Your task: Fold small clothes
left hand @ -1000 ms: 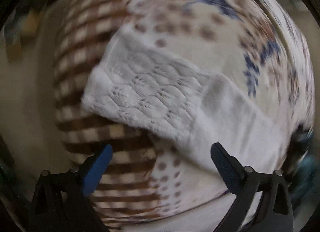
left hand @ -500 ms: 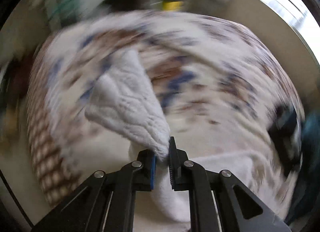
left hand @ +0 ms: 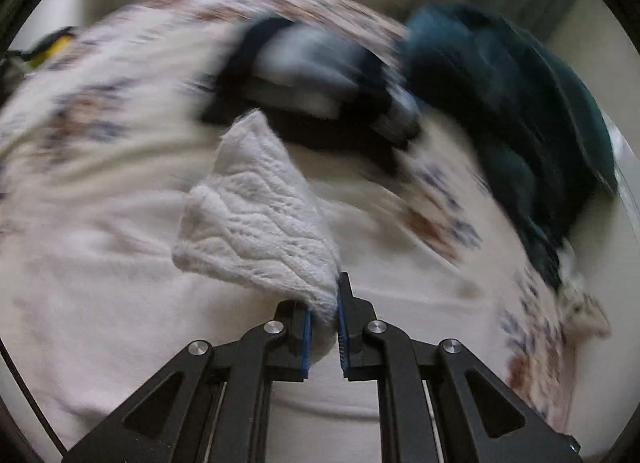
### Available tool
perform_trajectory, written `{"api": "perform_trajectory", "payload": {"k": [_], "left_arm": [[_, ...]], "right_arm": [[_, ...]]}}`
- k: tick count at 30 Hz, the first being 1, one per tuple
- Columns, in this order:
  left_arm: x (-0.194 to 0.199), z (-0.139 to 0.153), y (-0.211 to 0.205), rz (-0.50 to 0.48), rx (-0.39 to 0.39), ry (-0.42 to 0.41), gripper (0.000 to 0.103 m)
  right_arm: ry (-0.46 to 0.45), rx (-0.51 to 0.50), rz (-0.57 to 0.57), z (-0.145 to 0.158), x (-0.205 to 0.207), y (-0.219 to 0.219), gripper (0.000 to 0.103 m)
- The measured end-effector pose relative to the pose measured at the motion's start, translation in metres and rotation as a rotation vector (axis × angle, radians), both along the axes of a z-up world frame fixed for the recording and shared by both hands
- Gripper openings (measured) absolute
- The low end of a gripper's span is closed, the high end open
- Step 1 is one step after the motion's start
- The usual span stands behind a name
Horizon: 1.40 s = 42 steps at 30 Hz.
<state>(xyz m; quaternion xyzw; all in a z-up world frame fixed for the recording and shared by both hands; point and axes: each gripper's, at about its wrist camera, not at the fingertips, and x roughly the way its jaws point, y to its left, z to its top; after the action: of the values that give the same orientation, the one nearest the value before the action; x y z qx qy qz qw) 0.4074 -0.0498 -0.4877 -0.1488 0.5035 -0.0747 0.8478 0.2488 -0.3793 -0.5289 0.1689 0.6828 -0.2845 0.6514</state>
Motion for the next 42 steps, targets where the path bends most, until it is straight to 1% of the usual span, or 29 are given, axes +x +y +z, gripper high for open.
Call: {"api": "perform_trajectory", "payload": {"k": [1, 2, 4, 6, 7, 8, 10, 11, 12, 13, 14, 16, 19, 20, 22, 23, 25, 26, 27, 28, 29, 31, 32, 34, 35, 37, 39, 41, 42], "left_arm": [[0.001, -0.007, -0.027, -0.043, -0.016, 0.016, 0.008], [0.004, -0.011, -0.042, -0.065, -0.021, 0.023, 0.008], [0.006, -0.023, -0.084, -0.147, -0.024, 0.062, 0.008], [0.006, -0.029, -0.112, -0.207, -0.036, 0.094, 0.012], [0.008, -0.033, -0.117, -0.228, -0.035, 0.113, 0.012], [0.003, -0.033, -0.128, -0.263, -0.010, 0.139, 0.014], [-0.003, -0.027, -0.127, -0.283, 0.007, 0.121, 0.029], [-0.005, -0.019, -0.118, -0.280, 0.010, 0.111, 0.049], [-0.007, -0.012, -0.107, -0.271, 0.013, 0.103, 0.077], [-0.009, -0.006, -0.092, -0.258, 0.023, 0.091, 0.089], [-0.009, 0.001, -0.075, -0.235, 0.046, 0.075, 0.096], [-0.011, 0.017, -0.028, -0.162, 0.118, 0.041, 0.096], [-0.010, 0.021, 0.042, -0.038, 0.215, 0.041, 0.096], [-0.009, 0.019, 0.057, -0.014, 0.238, 0.047, 0.096], [-0.005, 0.005, 0.093, 0.048, 0.316, 0.086, 0.096], [-0.002, -0.004, 0.109, 0.078, 0.341, 0.108, 0.096], [0.006, -0.027, 0.139, 0.123, 0.367, 0.160, 0.096], [0.010, -0.037, 0.147, 0.136, 0.373, 0.179, 0.096], [0.014, -0.046, 0.155, 0.143, 0.379, 0.199, 0.096], [0.019, -0.054, 0.160, 0.150, 0.385, 0.212, 0.096], [0.022, -0.059, 0.163, 0.156, 0.387, 0.217, 0.096], [0.031, -0.071, 0.176, 0.175, 0.377, 0.234, 0.096], [0.035, -0.075, 0.181, 0.176, 0.370, 0.240, 0.096], [0.043, -0.081, 0.186, 0.165, 0.367, 0.249, 0.096], [0.048, -0.085, 0.187, 0.154, 0.366, 0.253, 0.098], [0.052, -0.087, 0.187, 0.138, 0.358, 0.254, 0.098], [0.050, -0.078, 0.185, 0.120, 0.369, 0.239, 0.098], [0.044, -0.061, 0.183, 0.105, 0.378, 0.196, 0.098], [0.036, -0.047, 0.178, 0.089, 0.389, 0.158, 0.098]], "right_arm": [[0.000, -0.003, -0.023, 0.003, -0.007, -0.013, 0.096], [0.001, -0.010, -0.034, 0.006, -0.013, -0.021, 0.096], [0.001, -0.023, -0.054, 0.012, -0.023, -0.040, 0.096], [0.001, -0.028, -0.072, 0.017, -0.031, -0.054, 0.096], [-0.004, -0.019, -0.084, 0.019, -0.033, -0.062, 0.096], [-0.012, -0.007, -0.097, 0.021, -0.035, -0.068, 0.096], [-0.034, 0.019, -0.111, 0.027, -0.033, -0.078, 0.096], [-0.056, 0.039, -0.114, 0.031, -0.027, -0.082, 0.096], [-0.074, 0.054, -0.112, 0.035, -0.024, -0.084, 0.096], [-0.097, 0.076, -0.103, 0.041, -0.019, -0.085, 0.096], [-0.125, 0.110, -0.091, 0.046, -0.013, -0.084, 0.096], [-0.174, 0.182, -0.066, 0.055, 0.002, -0.082, 0.096], [-0.263, 0.304, -0.026, 0.066, 0.035, -0.069, 0.096], [-0.289, 0.338, -0.008, 0.068, 0.051, -0.061, 0.096], [-0.323, 0.392, 0.000, 0.066, 0.079, -0.042, 0.096], [-0.321, 0.416, -0.004, 0.059, 0.096, -0.033, 0.096], [-0.288, 0.411, -0.013, 0.039, 0.122, -0.030, 0.095], [-0.267, 0.398, -0.017, 0.026, 0.134, -0.026, 0.090], [-0.249, 0.386, -0.017, 0.014, 0.145, -0.026, 0.065], [-0.216, 0.370, -0.009, 0.005, 0.151, -0.023, 0.022], [-0.181, 0.338, -0.001, -0.003, 0.155, -0.027, 0.008], [-0.179, 0.248, 0.049, 0.001, 0.158, -0.020, 0.009], [-0.170, 0.171, 0.106, 0.007, 0.160, -0.014, 0.009], [-0.166, 0.106, 0.157, 0.013, 0.160, -0.008, 0.009], [-0.154, 0.094, 0.171, 0.012, 0.160, -0.008, 0.009], [-0.117, 0.078, 0.189, 0.004, 0.163, -0.011, 0.009], [-0.082, 0.119, 0.198, -0.003, 0.168, -0.011, 0.010], [-0.065, 0.160, 0.208, -0.004, 0.177, -0.005, 0.029], [-0.066, 0.171, 0.220, -0.001, 0.179, -0.003, 0.056]]}}
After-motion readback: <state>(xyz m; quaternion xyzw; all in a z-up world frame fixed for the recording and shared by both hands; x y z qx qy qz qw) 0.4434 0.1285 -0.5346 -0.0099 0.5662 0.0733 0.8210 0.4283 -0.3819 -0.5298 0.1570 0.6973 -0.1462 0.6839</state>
